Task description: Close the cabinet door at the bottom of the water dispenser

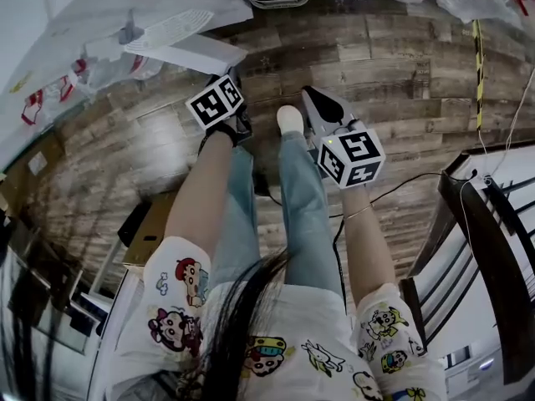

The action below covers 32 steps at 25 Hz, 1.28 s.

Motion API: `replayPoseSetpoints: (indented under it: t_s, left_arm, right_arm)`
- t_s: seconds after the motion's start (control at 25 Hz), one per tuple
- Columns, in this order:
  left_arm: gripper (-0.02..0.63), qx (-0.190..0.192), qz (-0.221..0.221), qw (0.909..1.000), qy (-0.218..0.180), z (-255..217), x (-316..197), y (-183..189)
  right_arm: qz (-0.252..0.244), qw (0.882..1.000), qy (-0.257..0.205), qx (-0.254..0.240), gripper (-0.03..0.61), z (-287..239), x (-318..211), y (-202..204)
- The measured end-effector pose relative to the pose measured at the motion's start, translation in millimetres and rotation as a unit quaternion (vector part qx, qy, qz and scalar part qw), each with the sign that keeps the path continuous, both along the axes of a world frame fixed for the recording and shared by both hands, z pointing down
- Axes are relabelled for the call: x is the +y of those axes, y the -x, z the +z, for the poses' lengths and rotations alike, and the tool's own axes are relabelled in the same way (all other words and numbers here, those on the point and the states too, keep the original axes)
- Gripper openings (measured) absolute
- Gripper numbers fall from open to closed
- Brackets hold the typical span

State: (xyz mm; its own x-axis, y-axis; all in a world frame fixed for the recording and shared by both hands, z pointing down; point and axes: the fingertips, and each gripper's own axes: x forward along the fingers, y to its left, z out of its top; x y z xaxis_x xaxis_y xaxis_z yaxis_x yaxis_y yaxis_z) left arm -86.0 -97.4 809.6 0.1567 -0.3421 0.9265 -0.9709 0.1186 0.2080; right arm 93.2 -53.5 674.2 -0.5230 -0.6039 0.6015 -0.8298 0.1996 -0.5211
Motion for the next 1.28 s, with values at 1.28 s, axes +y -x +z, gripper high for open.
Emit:
replayPoseSetpoints:
  t_s: [1.28]
  left_arm:
    - [0.245,0.017,0.16,0.986,-0.042,19,-110,-81]
  right_arm:
    - [0.042,0.999,0.011,-0.01,0.009,22,-32,-51]
